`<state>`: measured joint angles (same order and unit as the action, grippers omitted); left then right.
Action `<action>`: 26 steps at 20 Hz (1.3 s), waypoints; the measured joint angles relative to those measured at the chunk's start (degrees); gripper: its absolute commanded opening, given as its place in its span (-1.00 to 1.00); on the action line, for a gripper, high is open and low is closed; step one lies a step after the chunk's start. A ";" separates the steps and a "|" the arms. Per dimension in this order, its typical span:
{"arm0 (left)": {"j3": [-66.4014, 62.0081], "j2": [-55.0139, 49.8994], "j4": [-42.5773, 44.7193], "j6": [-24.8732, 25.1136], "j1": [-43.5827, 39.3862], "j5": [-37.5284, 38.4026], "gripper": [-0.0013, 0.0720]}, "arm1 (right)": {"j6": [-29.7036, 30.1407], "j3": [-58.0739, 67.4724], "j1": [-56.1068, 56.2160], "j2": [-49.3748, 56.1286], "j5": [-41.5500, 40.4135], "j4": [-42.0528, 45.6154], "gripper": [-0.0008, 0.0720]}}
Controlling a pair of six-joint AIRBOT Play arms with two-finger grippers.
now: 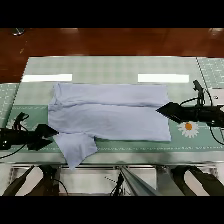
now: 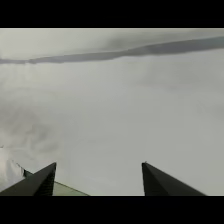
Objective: Fold the shirts.
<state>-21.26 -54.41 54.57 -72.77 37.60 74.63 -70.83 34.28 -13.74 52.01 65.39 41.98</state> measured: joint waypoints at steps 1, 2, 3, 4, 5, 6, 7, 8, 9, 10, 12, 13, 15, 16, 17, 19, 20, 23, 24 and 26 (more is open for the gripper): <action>0.26 0.00 -0.48 0.17 0.04 -0.35 0.95 | 0.11 -0.11 0.00 -0.09 -0.07 -0.28 0.73; 0.48 0.04 -0.66 0.37 0.11 -0.44 0.95 | 0.13 -0.20 0.00 -0.13 -0.26 -0.42 0.73; 0.68 0.07 -0.92 0.48 0.13 -0.96 0.95 | 0.15 -0.24 0.00 -0.17 -0.42 -0.63 0.73; 0.90 0.07 -1.20 0.63 -0.04 -1.25 0.95 | 0.17 -0.31 0.00 -0.24 -0.52 -0.83 0.73; 1.16 0.07 -1.27 0.81 -0.39 -1.53 0.95 | 0.20 -0.31 0.00 -0.26 -0.63 -0.87 0.73; 1.33 0.07 -1.36 1.01 -0.98 -2.43 0.95 | 0.20 -0.35 0.00 -0.28 -0.83 -0.94 0.73; 1.49 0.04 -1.79 1.46 -1.90 -2.71 0.95 | 0.20 -0.35 0.00 -0.28 -0.98 -1.03 0.73; 1.57 -0.13 -2.21 2.03 -2.97 -2.80 0.95 | 0.20 -0.35 0.00 -0.28 -1.20 -1.09 0.73; 1.64 -0.48 -2.84 2.67 -4.42 -3.26 0.95 | 0.15 -0.35 0.00 -0.28 -1.42 -1.11 0.73; 1.73 -1.01 -3.32 3.10 -5.92 -3.74 0.95 | 0.11 -0.35 0.00 -0.28 -1.70 -1.11 0.73; 1.79 -2.69 -4.59 3.69 -9.31 -4.55 0.87 | -0.13 -0.35 0.00 -0.28 -1.97 -1.16 0.73; 1.86 -3.52 -4.63 4.07 -10.95 -4.85 0.04 | -0.22 -0.35 -0.07 -0.28 -2.10 -1.16 0.73; 1.90 -4.74 -3.63 4.92 -13.03 -7.04 -0.90 | -0.63 0.46 -1.51 -0.28 -2.89 -0.42 0.73; 1.68 -4.76 -2.78 5.46 -13.53 -7.28 -0.90 | -1.14 1.40 -3.21 -0.28 -3.48 0.68 0.73; 1.31 -4.92 -3.41 5.53 -13.97 -7.37 -0.90 | -1.90 2.67 -5.64 -0.28 -3.74 1.99 0.73; 0.35 -4.72 -3.61 5.79 -14.47 -6.86 -0.90 | -3.23 4.70 -11.28 -0.28 -2.73 6.05 0.73; -0.17 -4.59 -3.89 5.84 -14.60 -6.82 -0.89 | -4.15 5.16 -13.90 -0.28 -1.33 8.46 0.73; -1.55 -4.00 -4.98 5.99 -14.86 -6.23 -0.90 | -7.32 3.45 -18.84 -0.28 5.64 16.68 0.73; -1.86 -3.85 -5.49 5.99 -14.88 -6.21 -0.90 | -8.26 2.10 -19.17 -0.28 7.21 18.58 0.73; -2.21 -3.63 -6.16 6.03 -14.99 -6.14 -0.90 | -9.70 -1.07 -18.88 -0.28 9.44 21.27 0.73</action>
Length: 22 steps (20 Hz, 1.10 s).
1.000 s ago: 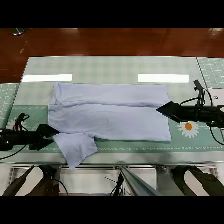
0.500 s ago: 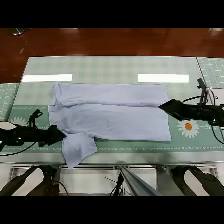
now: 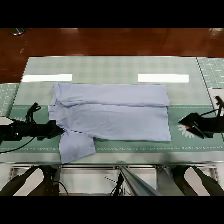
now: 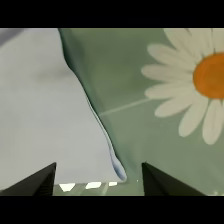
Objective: Fold the shirts.
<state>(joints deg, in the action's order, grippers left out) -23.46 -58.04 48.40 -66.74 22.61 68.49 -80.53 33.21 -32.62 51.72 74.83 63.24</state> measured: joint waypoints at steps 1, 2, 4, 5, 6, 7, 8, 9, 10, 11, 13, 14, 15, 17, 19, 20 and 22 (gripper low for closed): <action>-0.13 0.09 -0.09 0.02 0.00 0.04 -0.90 | -0.33 -1.53 0.35 0.00 0.81 0.92 0.73; -0.22 0.13 -0.35 0.04 0.00 0.00 -0.90 | -0.61 -2.71 0.63 0.00 1.27 1.42 0.73; -0.33 0.15 -0.52 0.11 0.00 -0.09 -0.90 | -1.20 -4.39 0.98 0.00 2.14 2.47 0.73; -0.35 0.17 -0.68 0.11 0.00 -0.26 -0.90 | -1.33 -4.90 1.20 0.00 2.45 2.67 0.73; -0.37 0.20 -0.74 0.11 0.00 -0.33 -0.90 | -1.40 -5.22 1.64 0.00 2.60 3.04 0.73; -0.37 0.20 -0.76 0.11 0.00 -0.44 -0.90 | -1.57 -5.51 2.49 0.09 2.67 3.65 0.73; -0.37 0.20 -0.79 0.09 0.00 -0.52 -0.90 | -1.66 -5.73 3.54 0.37 2.67 4.04 0.73; -0.37 0.20 -0.83 0.09 0.00 -0.52 -0.90 | -1.90 -5.86 4.83 0.90 2.67 4.39 0.73; -0.37 0.20 -0.83 0.09 0.00 -0.55 -0.90 | -2.08 -5.95 6.03 1.60 2.40 4.59 0.73; -0.37 0.20 -0.83 0.09 0.00 -0.50 -0.90 | -2.36 -6.03 7.23 2.54 1.81 4.81 0.73; -0.37 0.20 -0.85 0.09 0.00 -0.13 -0.90 | -2.67 -6.10 8.96 4.55 -0.07 4.39 0.73; -0.37 0.20 -0.85 0.09 0.00 0.04 -0.90 | -2.67 -6.12 9.51 5.60 -1.03 3.76 0.73; -0.37 0.20 -0.85 0.09 0.00 0.13 -0.90 | -2.62 -6.14 9.90 6.62 -2.01 2.69 0.73; -0.37 0.20 -0.87 0.07 0.00 0.33 -0.90 | -1.75 -6.10 10.38 8.76 -2.82 -0.11 0.73; -0.37 0.20 -0.85 0.07 0.00 0.44 -0.90 | -0.42 -6.14 10.64 10.69 -3.56 -3.69 0.69; -0.37 0.20 -0.87 0.07 0.00 0.46 -0.89 | 0.22 -6.10 10.73 11.47 -4.22 -5.16 0.33; -0.37 0.20 -0.87 0.04 0.00 0.50 -0.90 | 1.77 -6.19 10.84 12.55 -7.34 -6.67 -0.91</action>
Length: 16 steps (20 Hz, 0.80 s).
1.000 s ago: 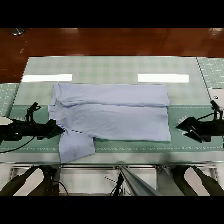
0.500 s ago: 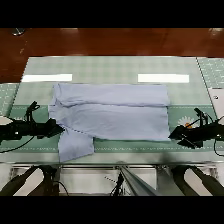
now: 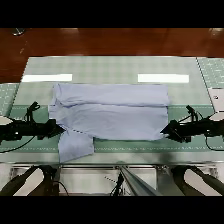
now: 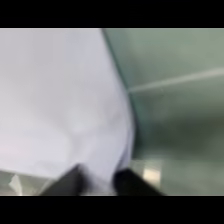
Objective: Fold the shirts.
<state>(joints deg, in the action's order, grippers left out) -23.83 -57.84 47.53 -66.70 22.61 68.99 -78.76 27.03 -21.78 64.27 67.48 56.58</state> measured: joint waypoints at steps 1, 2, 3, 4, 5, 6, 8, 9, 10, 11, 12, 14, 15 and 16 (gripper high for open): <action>0.00 0.00 0.00 -0.02 0.00 0.04 -0.90 | 1.40 0.02 0.00 0.26 -0.68 -1.73 -0.92; -0.07 0.00 0.00 -0.02 0.00 0.11 -0.90 | 3.19 0.04 0.02 0.46 -0.22 -3.74 -0.92; -0.37 0.00 0.07 -0.02 0.00 0.31 -0.89 | 4.87 0.31 0.09 0.57 0.46 -5.05 -0.92; -1.14 0.00 0.13 -0.04 0.00 0.55 -0.90 | 6.12 0.90 0.09 0.70 0.63 -5.73 -0.92; -2.23 0.00 0.07 -0.04 0.00 1.20 -0.89 | 7.06 1.79 0.09 0.81 1.25 -6.25 -0.92; -3.87 0.00 -0.09 -0.04 0.00 1.66 -0.90 | 7.67 3.13 0.09 0.85 1.90 -6.78 -0.92; -7.93 -0.20 -0.94 -0.13 0.00 2.78 -0.89 | 8.28 6.75 0.09 0.98 2.16 -7.13 -0.92; -10.25 -0.70 -1.27 -0.61 -0.04 2.99 -0.90 | 8.48 8.90 0.09 1.29 2.14 -7.37 -0.92; -12.92 -1.57 -1.57 -1.05 -0.07 3.28 -0.90 | 8.63 11.52 0.09 1.99 1.84 -7.74 -0.92; -15.69 -2.89 -1.77 -1.57 -0.07 3.89 -0.89 | 8.66 14.10 0.09 3.06 1.88 -7.80 -0.92; -18.45 -4.59 -1.81 -2.40 -0.11 4.33 -0.89 | 8.66 17.03 0.09 4.52 1.95 -8.33 -0.92; -23.96 -8.81 -2.14 -3.80 -0.46 4.48 -0.90 | 8.66 22.40 0.24 8.04 2.23 -10.01 -0.92; -26.62 -11.28 -2.32 -4.33 -0.92 4.48 -0.89 | 8.74 24.74 0.55 9.90 2.03 -10.75 -0.92; -29.42 -13.90 -2.29 -4.74 -1.55 4.50 -0.90 | 8.94 26.99 1.09 11.98 1.44 -11.54 -0.92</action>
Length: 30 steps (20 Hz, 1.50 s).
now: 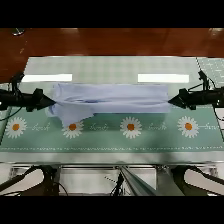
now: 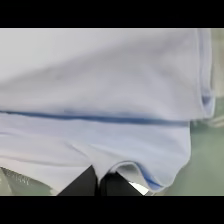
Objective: Fold the shirts.
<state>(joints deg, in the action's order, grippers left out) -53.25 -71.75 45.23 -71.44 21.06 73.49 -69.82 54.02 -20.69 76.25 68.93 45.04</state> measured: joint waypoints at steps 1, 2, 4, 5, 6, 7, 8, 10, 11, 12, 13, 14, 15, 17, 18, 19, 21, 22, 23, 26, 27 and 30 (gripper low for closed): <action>-3.06 -3.13 -0.11 -0.70 -0.87 0.00 -0.89 | 0.11 1.97 0.72 2.01 -0.92 -0.33 -0.92; -5.99 -5.95 0.00 -1.51 -1.75 0.00 -0.90 | 0.15 4.07 1.49 4.13 -1.75 -0.96 -0.92; -12.24 -11.82 -0.22 -3.56 -3.72 0.02 -0.90 | -0.28 7.74 2.93 8.13 -3.04 -1.49 -0.92; -15.13 -14.32 -0.02 -4.48 -4.59 0.02 -0.90 | -0.63 9.33 3.45 9.79 -3.52 -1.77 -0.92; -18.25 -16.81 -0.28 -5.35 -5.42 0.15 -0.90 | -1.16 10.91 3.82 11.50 -3.96 -1.75 -0.92; -20.96 -18.95 -0.22 -6.03 -6.10 0.09 -0.90 | -1.64 12.24 4.07 12.79 -4.15 -1.84 -0.92; -23.69 -21.05 -0.11 -6.75 -6.64 0.42 -0.89 | -1.86 13.53 4.24 14.01 -4.42 -1.79 -0.92; -27.93 -24.44 -0.04 -7.87 -7.21 0.48 -0.89 | -2.64 15.52 4.55 15.80 -4.68 -1.49 -0.92; -29.53 -25.88 0.07 -8.20 -7.41 0.50 -0.89 | -2.82 16.22 4.59 16.52 -4.92 -1.42 -0.92; -30.67 -27.10 0.13 -8.55 -7.52 0.85 -0.90 | -3.08 16.70 4.66 17.11 -5.14 -1.20 -0.92; -31.43 -28.09 0.24 -8.68 -7.65 1.01 -0.89 | -3.08 17.05 4.68 17.46 -5.46 -1.25 -0.91; -32.02 -28.94 0.52 -8.98 -7.69 1.01 -0.76 | -3.15 17.31 4.72 17.81 -5.79 -1.27 -0.56; -32.41 -29.55 0.63 -8.98 -7.76 0.96 0.00 | -3.30 17.49 4.76 18.10 -6.03 -1.25 0.24; -33.03 -30.42 0.90 -9.03 -7.87 0.85 0.96 | -3.28 17.81 4.74 18.36 -6.97 -1.33 0.75; -33.53 -30.71 1.20 -9.22 -7.78 1.51 0.96 | -3.30 18.12 4.52 18.47 -6.82 -1.22 0.75; -34.36 -30.75 1.70 -9.29 -7.45 2.56 0.96 | -3.30 18.73 4.04 18.47 -6.12 -1.11 0.75; -36.00 -29.83 5.07 -10.60 -5.99 5.42 0.96 | -3.61 20.61 1.84 18.36 -3.30 0.74 0.75; -36.39 -28.26 7.52 -11.13 -4.87 6.60 0.96 | -4.39 21.64 0.20 18.21 -1.31 2.67 0.75; -36.33 -26.27 10.01 -11.41 -3.76 7.21 0.96 | -5.44 22.45 -1.90 18.05 1.42 5.27 0.75; -30.97 -17.35 16.87 -12.11 0.44 4.20 0.96 | -7.61 22.21 -7.54 17.68 7.26 11.47 0.75; -27.08 -13.44 17.27 -12.31 1.49 1.22 0.96 | -7.82 21.18 -8.63 17.66 7.87 12.31 0.75; -13.22 -1.81 11.41 -8.94 2.01 -7.39 0.96 | -6.93 17.42 -9.73 18.01 5.90 10.40 0.75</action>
<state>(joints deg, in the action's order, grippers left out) -66.48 -73.56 56.64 -80.38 23.07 66.11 -76.75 71.44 -30.41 94.26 74.83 55.44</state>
